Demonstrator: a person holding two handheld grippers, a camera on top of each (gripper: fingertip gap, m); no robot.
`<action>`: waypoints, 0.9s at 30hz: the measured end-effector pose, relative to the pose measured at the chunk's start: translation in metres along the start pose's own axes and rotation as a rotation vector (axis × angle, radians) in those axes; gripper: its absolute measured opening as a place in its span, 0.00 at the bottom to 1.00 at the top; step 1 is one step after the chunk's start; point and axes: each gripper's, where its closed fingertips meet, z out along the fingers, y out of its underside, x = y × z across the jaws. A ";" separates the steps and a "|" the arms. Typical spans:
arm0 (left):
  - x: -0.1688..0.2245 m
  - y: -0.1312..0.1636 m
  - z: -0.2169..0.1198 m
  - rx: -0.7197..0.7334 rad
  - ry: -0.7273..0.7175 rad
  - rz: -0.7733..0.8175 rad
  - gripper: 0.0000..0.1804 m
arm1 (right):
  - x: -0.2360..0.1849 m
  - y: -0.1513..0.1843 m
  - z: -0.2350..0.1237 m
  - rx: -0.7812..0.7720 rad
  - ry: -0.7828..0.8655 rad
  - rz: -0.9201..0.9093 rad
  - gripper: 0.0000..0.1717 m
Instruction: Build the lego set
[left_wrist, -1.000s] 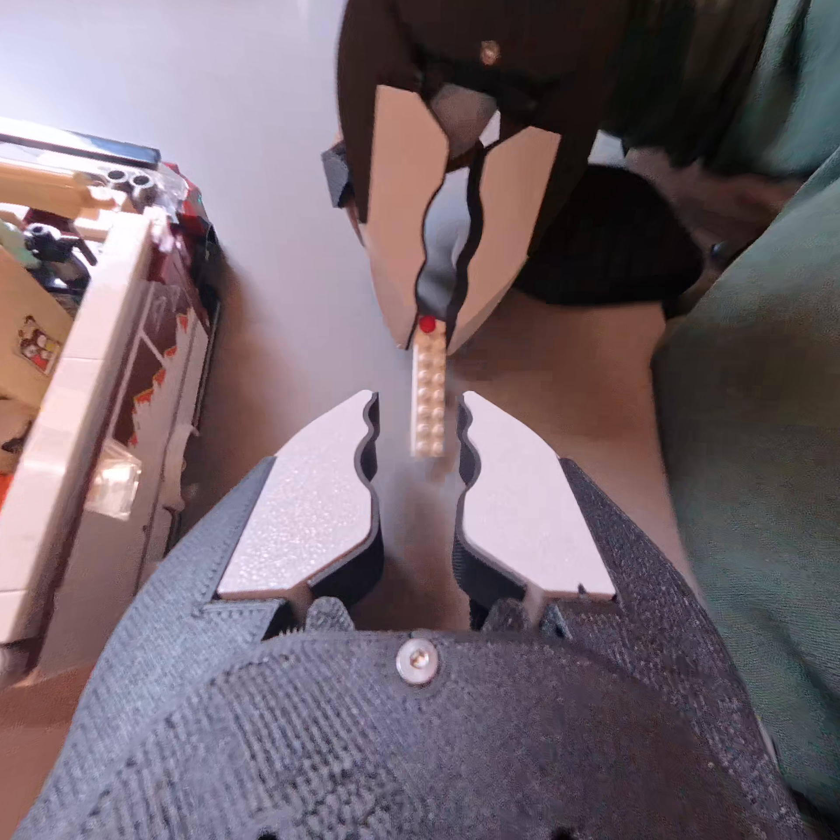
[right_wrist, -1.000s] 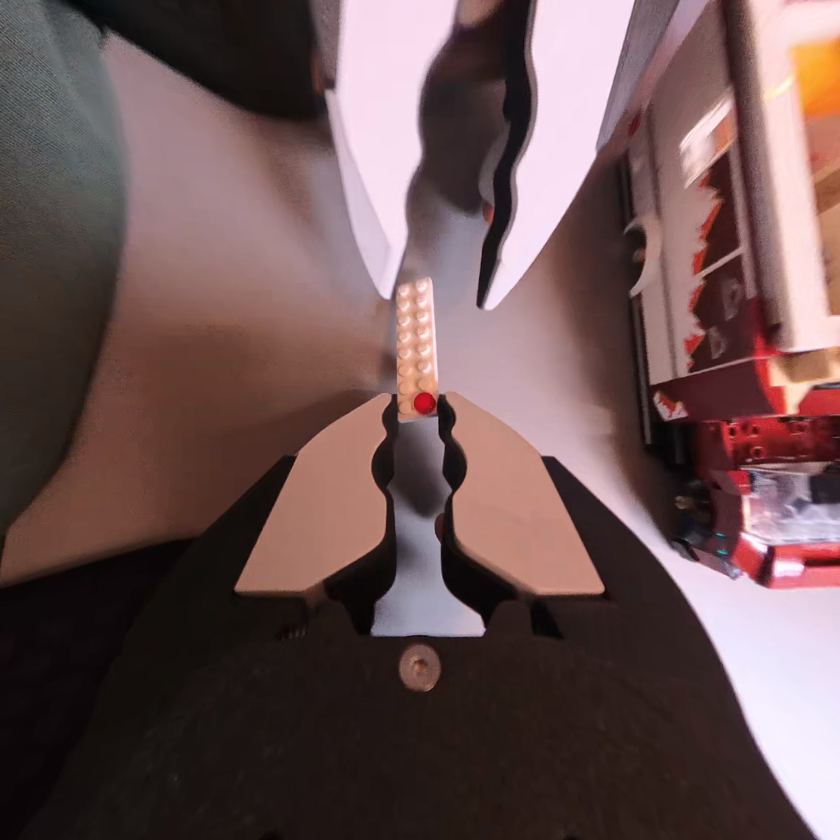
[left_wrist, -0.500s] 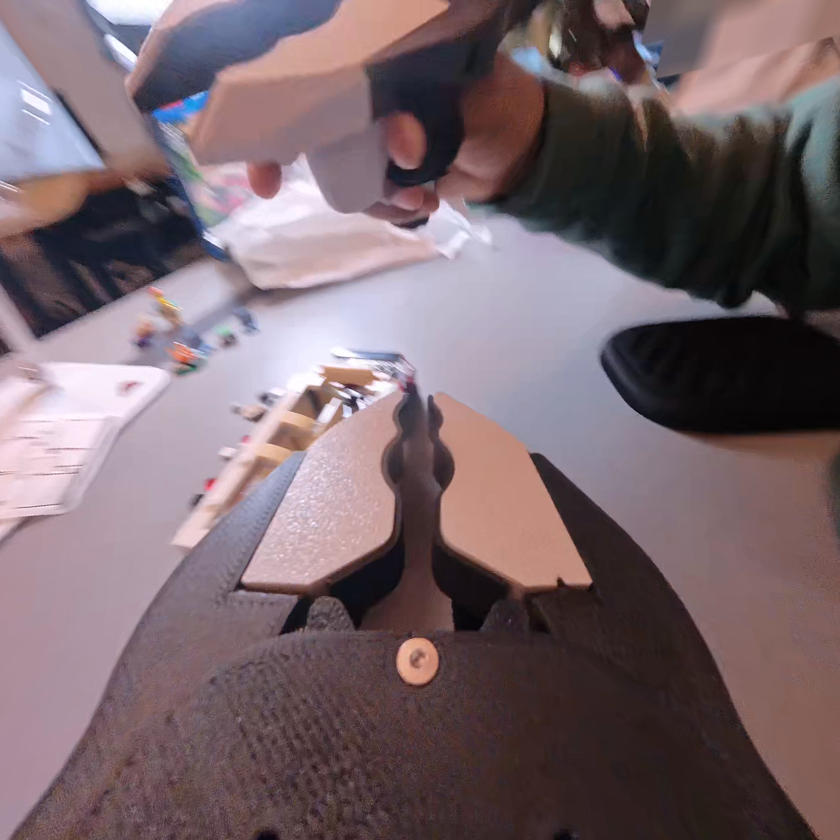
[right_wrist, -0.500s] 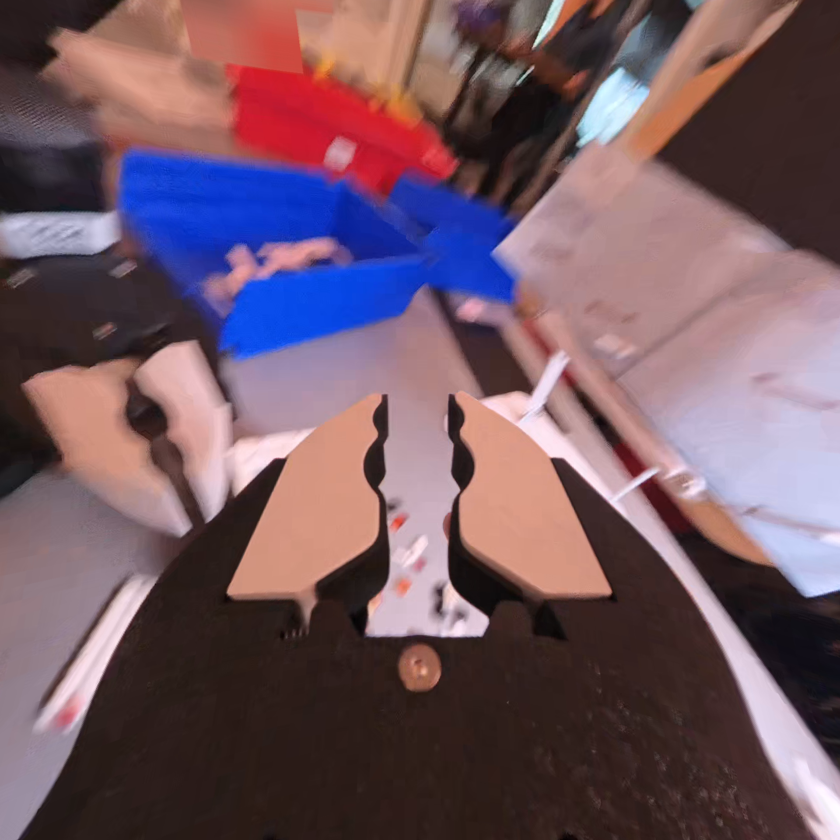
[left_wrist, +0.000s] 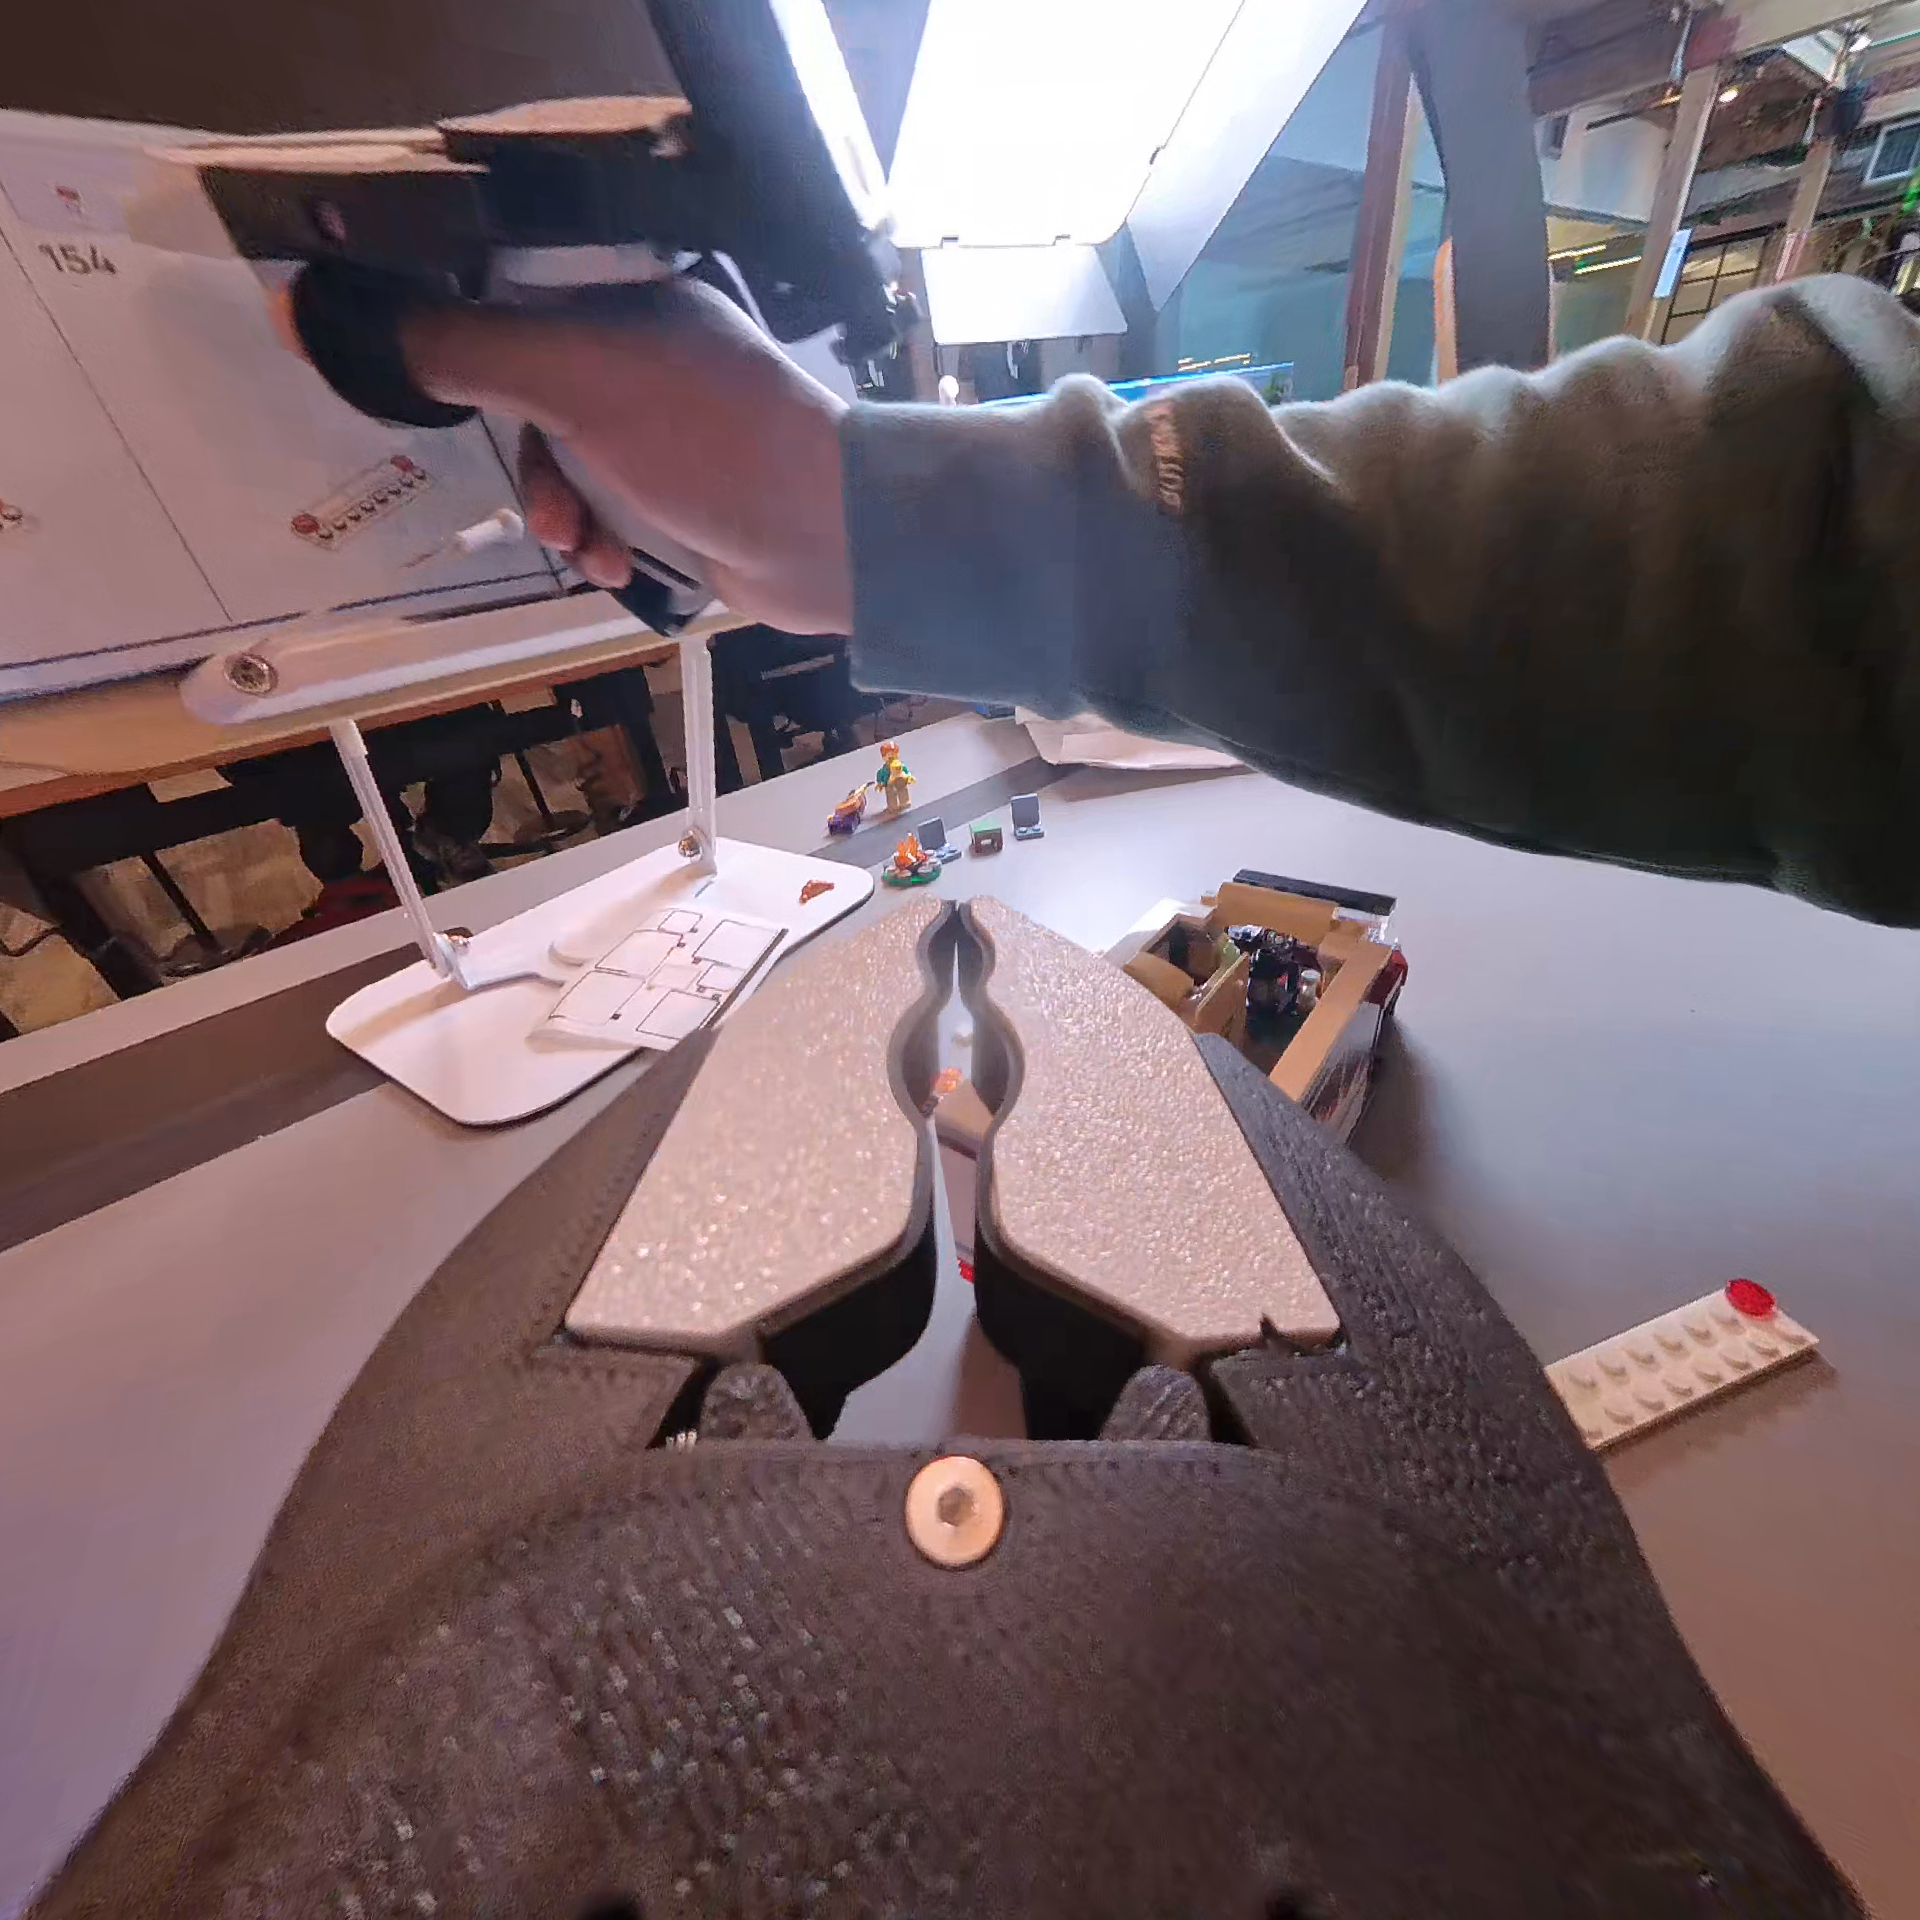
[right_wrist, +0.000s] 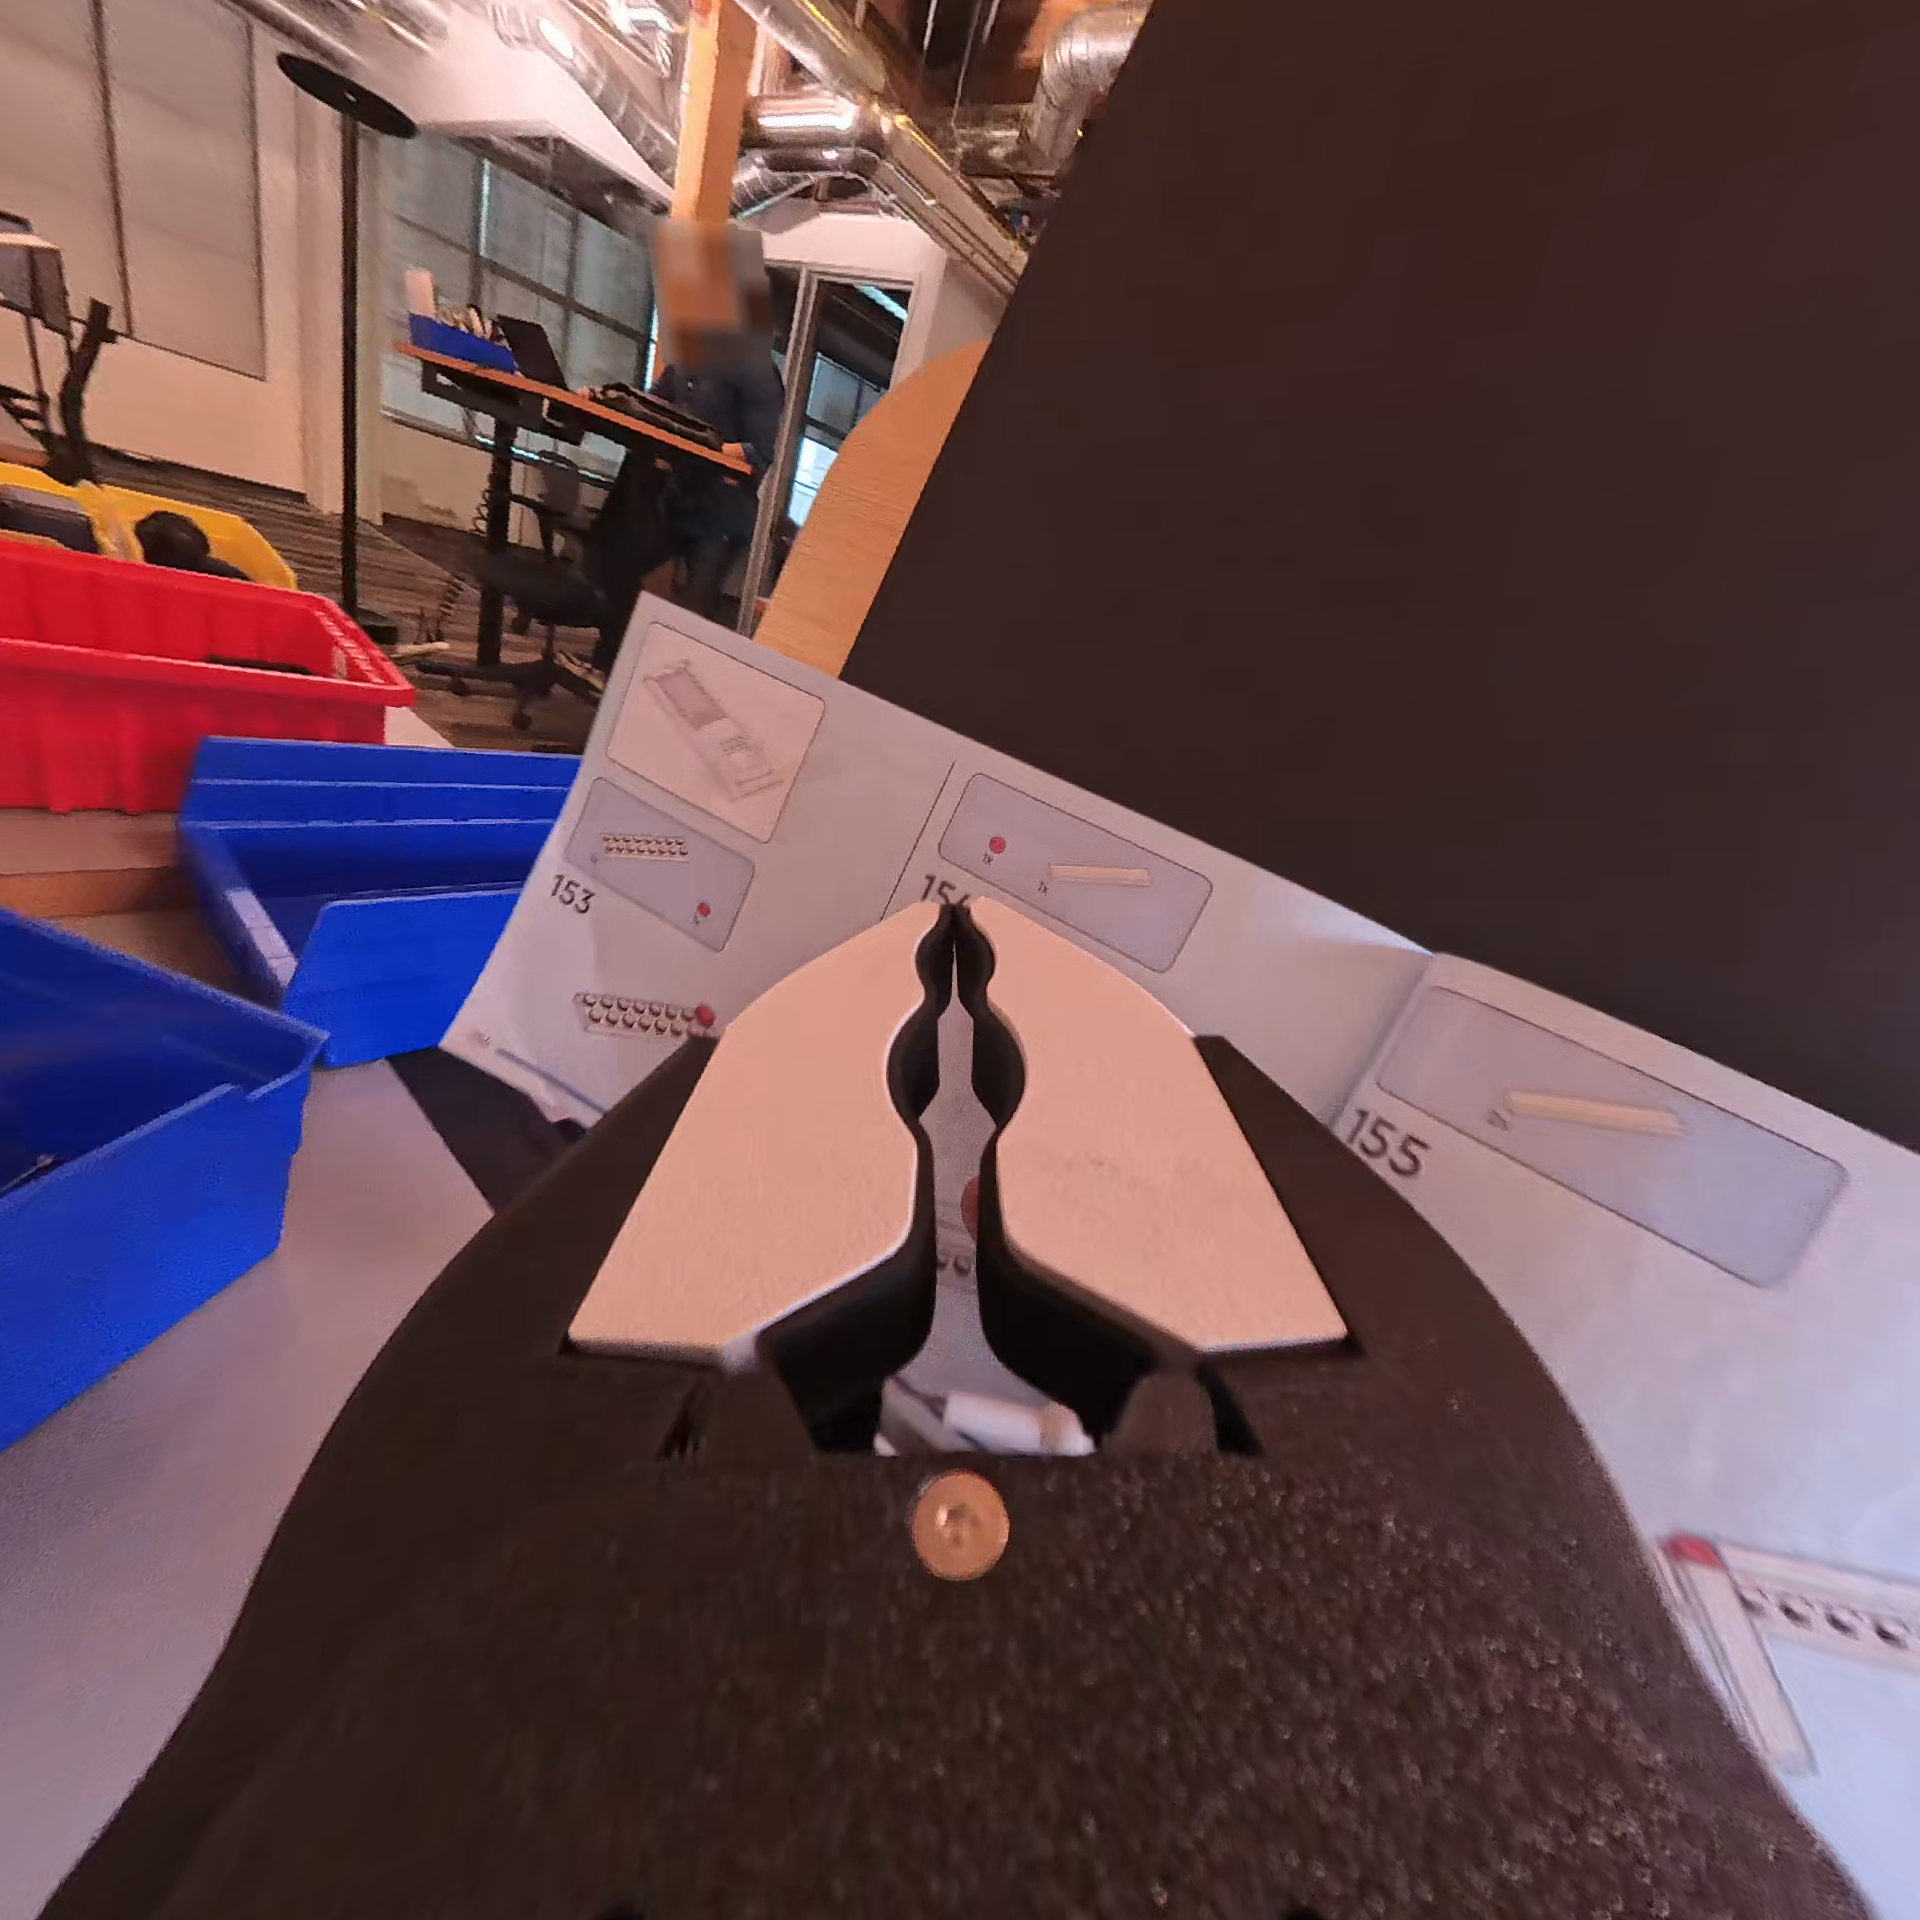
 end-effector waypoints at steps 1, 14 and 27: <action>0.000 0.002 0.001 -0.004 0.004 -0.004 0.00 | 0.001 0.001 0.005 -0.001 0.006 0.004 0.00; -0.001 0.005 0.002 -0.005 0.013 -0.044 0.00 | 0.024 -0.001 0.001 0.008 0.053 0.053 0.00; -0.006 0.007 0.001 -0.030 -0.006 -0.076 0.00 | -0.011 0.003 -0.135 0.032 -0.314 0.024 0.08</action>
